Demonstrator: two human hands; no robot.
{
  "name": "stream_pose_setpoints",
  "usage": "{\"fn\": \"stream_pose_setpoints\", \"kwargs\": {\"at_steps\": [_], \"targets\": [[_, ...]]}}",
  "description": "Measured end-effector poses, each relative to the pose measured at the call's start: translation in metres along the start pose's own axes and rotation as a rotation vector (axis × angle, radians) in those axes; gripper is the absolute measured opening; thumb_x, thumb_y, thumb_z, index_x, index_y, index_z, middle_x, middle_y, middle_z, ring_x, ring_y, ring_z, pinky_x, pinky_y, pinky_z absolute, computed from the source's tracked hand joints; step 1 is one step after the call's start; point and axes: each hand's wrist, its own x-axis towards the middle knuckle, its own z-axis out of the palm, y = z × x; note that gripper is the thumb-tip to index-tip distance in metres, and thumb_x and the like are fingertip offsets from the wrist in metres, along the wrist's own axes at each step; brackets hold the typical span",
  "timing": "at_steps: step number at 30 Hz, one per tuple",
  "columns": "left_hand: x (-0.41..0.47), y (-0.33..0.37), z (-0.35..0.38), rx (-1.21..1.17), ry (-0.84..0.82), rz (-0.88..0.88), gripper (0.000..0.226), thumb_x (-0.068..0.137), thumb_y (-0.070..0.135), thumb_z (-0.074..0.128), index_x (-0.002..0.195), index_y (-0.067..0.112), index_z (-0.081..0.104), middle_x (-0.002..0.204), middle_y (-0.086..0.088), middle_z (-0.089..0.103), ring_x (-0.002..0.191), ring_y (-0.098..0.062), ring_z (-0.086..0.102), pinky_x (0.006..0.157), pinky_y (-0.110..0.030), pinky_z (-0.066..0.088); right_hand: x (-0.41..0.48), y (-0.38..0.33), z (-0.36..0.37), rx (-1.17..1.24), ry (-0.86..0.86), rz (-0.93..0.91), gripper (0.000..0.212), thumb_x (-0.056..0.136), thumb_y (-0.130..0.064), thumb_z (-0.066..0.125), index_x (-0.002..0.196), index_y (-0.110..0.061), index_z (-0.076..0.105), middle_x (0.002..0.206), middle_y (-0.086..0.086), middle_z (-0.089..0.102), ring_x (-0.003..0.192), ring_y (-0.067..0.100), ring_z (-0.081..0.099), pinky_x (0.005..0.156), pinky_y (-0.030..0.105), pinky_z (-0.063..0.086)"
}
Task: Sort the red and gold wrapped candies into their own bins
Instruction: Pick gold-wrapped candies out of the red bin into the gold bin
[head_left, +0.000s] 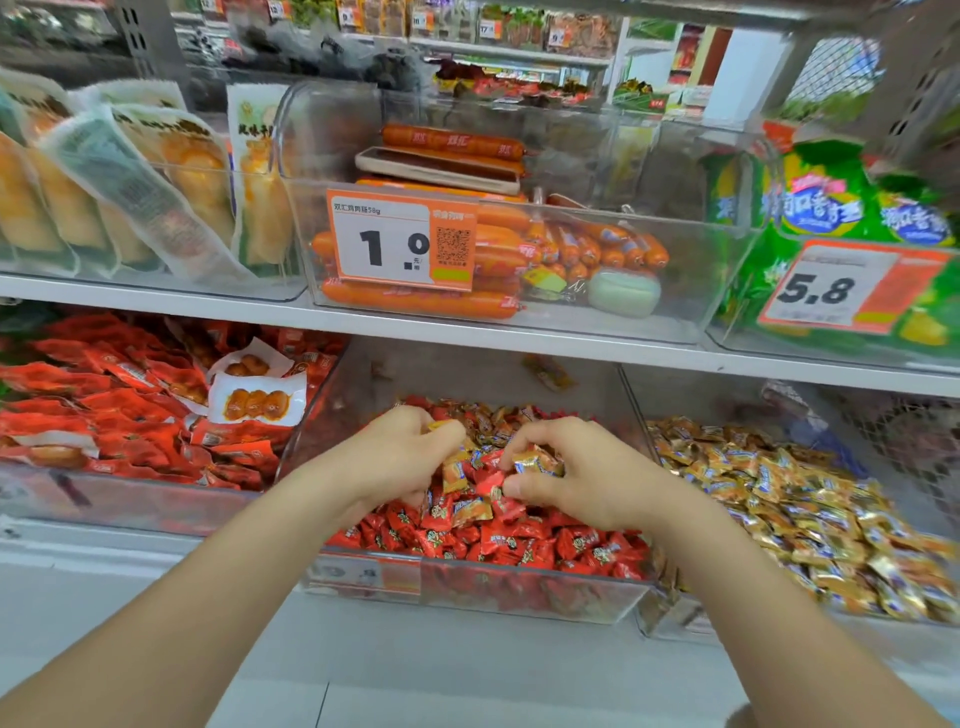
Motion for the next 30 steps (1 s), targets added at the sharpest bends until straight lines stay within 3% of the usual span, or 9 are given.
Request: {"fn": "stream_pose_setpoints", "kwargs": {"at_steps": [4, 8, 12, 16, 19, 21, 25, 27, 30], "targets": [[-0.005, 0.01, -0.009, 0.016, 0.056, -0.002, 0.018, 0.088, 0.035, 0.057, 0.077, 0.024, 0.049, 0.058, 0.007, 0.036, 0.053, -0.016, 0.036, 0.054, -0.027, 0.038, -0.001, 0.004, -0.006, 0.102, 0.062, -0.018, 0.012, 0.102, -0.044, 0.064, 0.103, -0.036, 0.073, 0.089, -0.022, 0.072, 0.082, -0.002, 0.066, 0.078, 0.019, 0.05], [-0.007, 0.007, -0.015, 0.237, 0.109, 0.09, 0.032, 0.091, 0.037, 0.047, 0.064, 0.023, 0.04, 0.056, 0.003, 0.04, 0.051, -0.016, 0.036, 0.057, -0.03, 0.034, 0.001, 0.0, -0.008, 0.213, 0.084, 0.105, 0.032, 0.105, -0.043, 0.058, 0.084, -0.023, 0.071, 0.054, -0.013, 0.055, 0.051, 0.003, 0.049, 0.047, 0.012, 0.036], [-0.007, -0.003, -0.02, 0.466, 0.084, 0.138, 0.044, 0.099, 0.043, 0.045, 0.064, 0.017, 0.038, 0.056, -0.001, 0.041, 0.052, -0.018, 0.036, 0.059, -0.033, 0.032, 0.001, -0.018, -0.001, 0.076, 0.077, -0.054, 0.038, 0.104, -0.049, 0.058, 0.073, -0.03, 0.07, 0.057, -0.012, 0.058, 0.053, 0.003, 0.05, 0.057, 0.02, 0.039], [-0.005, -0.012, -0.025, 0.599, 0.069, 0.162, 0.038, 0.09, 0.045, 0.062, 0.071, 0.015, 0.046, 0.064, -0.001, 0.053, 0.057, -0.018, 0.045, 0.057, -0.035, 0.037, 0.007, -0.038, 0.017, -0.061, -0.007, -0.159, 0.02, 0.099, -0.048, 0.063, 0.096, -0.035, 0.078, 0.074, -0.015, 0.07, 0.072, 0.003, 0.064, 0.073, 0.03, 0.054], [-0.007, -0.015, -0.028, 0.617, -0.008, 0.183, 0.027, 0.09, 0.038, 0.067, 0.089, 0.018, 0.049, 0.073, -0.001, 0.06, 0.061, -0.018, 0.05, 0.058, -0.035, 0.039, 0.011, -0.046, 0.028, -0.361, -0.06, -0.118, 0.037, 0.094, -0.062, 0.064, 0.113, -0.033, 0.075, 0.087, -0.009, 0.065, 0.098, 0.022, 0.067, 0.074, 0.034, 0.05], [-0.01, -0.016, -0.028, 0.636, -0.078, 0.201, 0.022, 0.091, 0.033, 0.067, 0.104, 0.025, 0.051, 0.07, 0.002, 0.061, 0.056, -0.012, 0.05, 0.053, -0.028, 0.039, 0.013, -0.048, 0.032, -0.467, -0.087, -0.094, 0.046, 0.09, -0.066, 0.067, 0.12, -0.032, 0.072, 0.088, -0.006, 0.059, 0.103, 0.028, 0.065, 0.072, 0.034, 0.043], [-0.009, -0.019, -0.024, 0.73, -0.123, 0.279, 0.02, 0.093, 0.031, 0.068, 0.112, 0.029, 0.063, 0.068, 0.009, 0.055, 0.055, 0.003, 0.053, 0.049, -0.015, 0.032, 0.013, -0.048, 0.028, -0.366, -0.122, -0.055, 0.035, 0.087, -0.063, 0.073, 0.105, -0.033, 0.073, 0.078, -0.012, 0.05, 0.092, 0.019, 0.059, 0.07, 0.034, 0.043], [-0.008, -0.021, -0.025, 0.731, -0.139, 0.316, 0.012, 0.095, 0.034, 0.068, 0.107, 0.033, 0.066, 0.07, 0.01, 0.058, 0.061, 0.005, 0.056, 0.055, -0.018, 0.036, 0.009, -0.043, 0.022, -0.231, -0.114, -0.022, 0.032, 0.087, -0.064, 0.073, 0.096, -0.033, 0.073, 0.078, -0.009, 0.058, 0.08, 0.005, 0.054, 0.07, 0.034, 0.046], [-0.007, -0.024, -0.025, 0.704, -0.169, 0.347, 0.009, 0.097, 0.042, 0.069, 0.103, 0.036, 0.065, 0.077, 0.011, 0.062, 0.069, -0.003, 0.057, 0.062, -0.026, 0.039, 0.001, -0.035, 0.009, -0.165, -0.039, -0.004, 0.037, 0.097, -0.063, 0.061, 0.092, -0.028, 0.074, 0.07, -0.003, 0.066, 0.071, 0.005, 0.06, 0.069, 0.034, 0.048]]}}
